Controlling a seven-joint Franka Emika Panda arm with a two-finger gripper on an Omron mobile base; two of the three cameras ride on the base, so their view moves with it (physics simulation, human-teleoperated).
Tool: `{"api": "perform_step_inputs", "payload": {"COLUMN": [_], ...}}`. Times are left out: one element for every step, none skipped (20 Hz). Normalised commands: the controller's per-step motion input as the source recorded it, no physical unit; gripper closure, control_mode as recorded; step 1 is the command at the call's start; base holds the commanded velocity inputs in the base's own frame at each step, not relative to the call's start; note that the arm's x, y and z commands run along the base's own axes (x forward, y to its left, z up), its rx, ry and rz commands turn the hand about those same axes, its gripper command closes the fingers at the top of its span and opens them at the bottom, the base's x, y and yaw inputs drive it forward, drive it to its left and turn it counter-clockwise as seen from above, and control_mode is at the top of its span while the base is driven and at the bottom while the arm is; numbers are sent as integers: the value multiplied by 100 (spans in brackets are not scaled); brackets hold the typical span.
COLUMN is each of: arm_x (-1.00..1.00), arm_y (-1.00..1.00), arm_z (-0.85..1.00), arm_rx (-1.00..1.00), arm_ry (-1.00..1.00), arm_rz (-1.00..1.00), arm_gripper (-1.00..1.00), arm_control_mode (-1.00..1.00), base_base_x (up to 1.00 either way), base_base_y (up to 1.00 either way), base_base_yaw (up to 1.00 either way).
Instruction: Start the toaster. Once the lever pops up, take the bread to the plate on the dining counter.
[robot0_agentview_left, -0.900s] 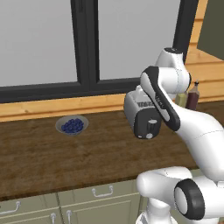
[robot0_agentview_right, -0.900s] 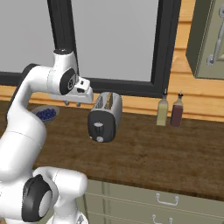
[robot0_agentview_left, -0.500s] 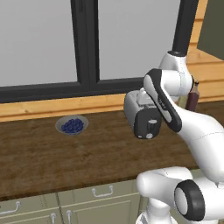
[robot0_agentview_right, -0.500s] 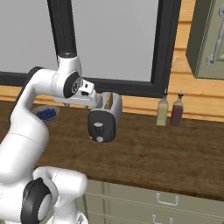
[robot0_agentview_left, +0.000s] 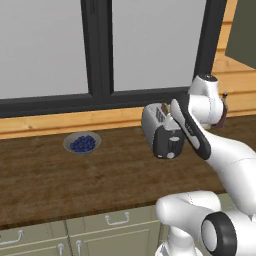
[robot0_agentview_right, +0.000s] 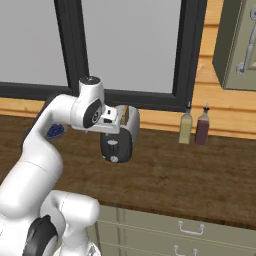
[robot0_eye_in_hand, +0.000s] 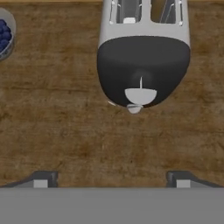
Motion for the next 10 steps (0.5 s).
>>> {"api": "perform_step_inputs", "payload": {"arm_x": [14,16,20,23,28,29,29,36,37,40], "arm_y": [0,0,0,0,0,0,0,0,0,0], "arm_z": [-51,-49,-46,-44,-41,-39,-37,-36,-32,-28], "arm_rx": [0,0,0,0,0,0,0,0,0,0], "arm_ry": [-2,-2,-2,-2,-2,-2,-1,0,0,0], "arm_rz": [3,3,3,4,4,4,4,4,3,3], "arm_gripper": [-100,-100,-100,-100,-100,-100,-100,-100,-100,-100], "arm_control_mode": [-100,-100,-100,-100,-100,-100,-100,-100,-100,-100], "base_base_x": [0,0,0,0,0,0,0,0,0,0], "base_base_y": [0,0,0,0,0,0,0,0,0,0], "base_base_yaw": [0,0,0,0,0,0,0,0,0,0]}}
